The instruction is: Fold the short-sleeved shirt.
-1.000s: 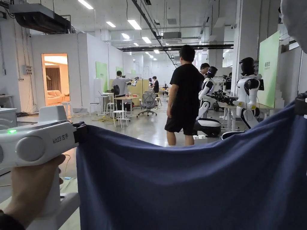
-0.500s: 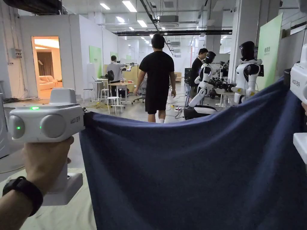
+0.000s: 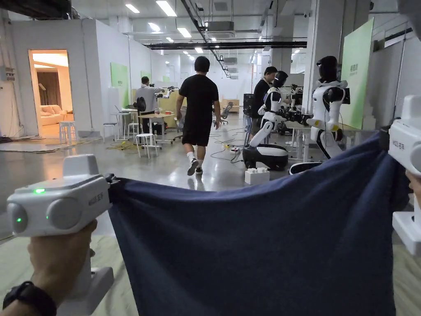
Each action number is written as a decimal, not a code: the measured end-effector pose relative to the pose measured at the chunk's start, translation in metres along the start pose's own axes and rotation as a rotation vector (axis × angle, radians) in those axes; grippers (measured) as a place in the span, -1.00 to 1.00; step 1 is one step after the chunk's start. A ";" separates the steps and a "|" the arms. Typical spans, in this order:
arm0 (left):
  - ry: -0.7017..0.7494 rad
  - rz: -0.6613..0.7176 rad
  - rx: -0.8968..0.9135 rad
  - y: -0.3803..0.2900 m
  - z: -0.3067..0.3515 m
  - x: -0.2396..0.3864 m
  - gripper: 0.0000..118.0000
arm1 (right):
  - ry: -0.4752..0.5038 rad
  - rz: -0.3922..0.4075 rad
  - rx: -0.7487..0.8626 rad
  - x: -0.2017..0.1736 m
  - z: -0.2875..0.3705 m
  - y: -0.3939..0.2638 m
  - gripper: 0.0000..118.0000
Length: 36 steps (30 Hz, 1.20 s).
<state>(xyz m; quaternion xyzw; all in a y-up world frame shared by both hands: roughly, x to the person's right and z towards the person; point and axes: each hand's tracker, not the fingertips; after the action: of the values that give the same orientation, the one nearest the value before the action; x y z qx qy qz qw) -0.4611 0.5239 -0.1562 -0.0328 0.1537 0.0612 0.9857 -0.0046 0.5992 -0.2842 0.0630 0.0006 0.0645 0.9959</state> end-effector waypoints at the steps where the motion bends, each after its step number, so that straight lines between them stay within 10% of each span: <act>1: -0.008 -0.019 -0.006 -0.009 0.011 0.000 -0.90 | 0.018 -0.011 -0.001 0.005 0.008 -0.009 -0.96; 17: -0.237 -0.011 -0.383 -0.263 0.291 -0.046 -0.90 | 0.144 -0.249 -0.469 0.101 0.326 -0.269 -0.96; 28: -0.196 -0.013 -0.654 -0.319 0.350 -0.072 -0.89 | 0.122 -0.192 -0.811 0.133 0.440 -0.353 -0.96; 31: -0.190 -0.038 -0.697 -0.331 0.349 -0.076 -0.06 | 0.125 -0.186 -0.856 0.134 0.436 -0.360 -0.81; 32: -0.175 -0.047 -0.711 -0.334 0.349 -0.078 0.48 | 0.130 -0.184 -0.887 0.134 0.431 -0.362 -0.33; 36: -0.096 -0.037 -0.741 -0.341 0.357 -0.092 0.78 | 0.119 -0.204 -0.921 0.141 0.431 -0.363 0.36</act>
<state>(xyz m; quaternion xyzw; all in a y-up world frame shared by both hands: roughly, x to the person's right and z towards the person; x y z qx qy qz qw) -0.3972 0.2059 0.2275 -0.3873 0.0739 0.0964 0.9139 0.1856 0.2057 0.0991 -0.3893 0.0350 -0.0366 0.9197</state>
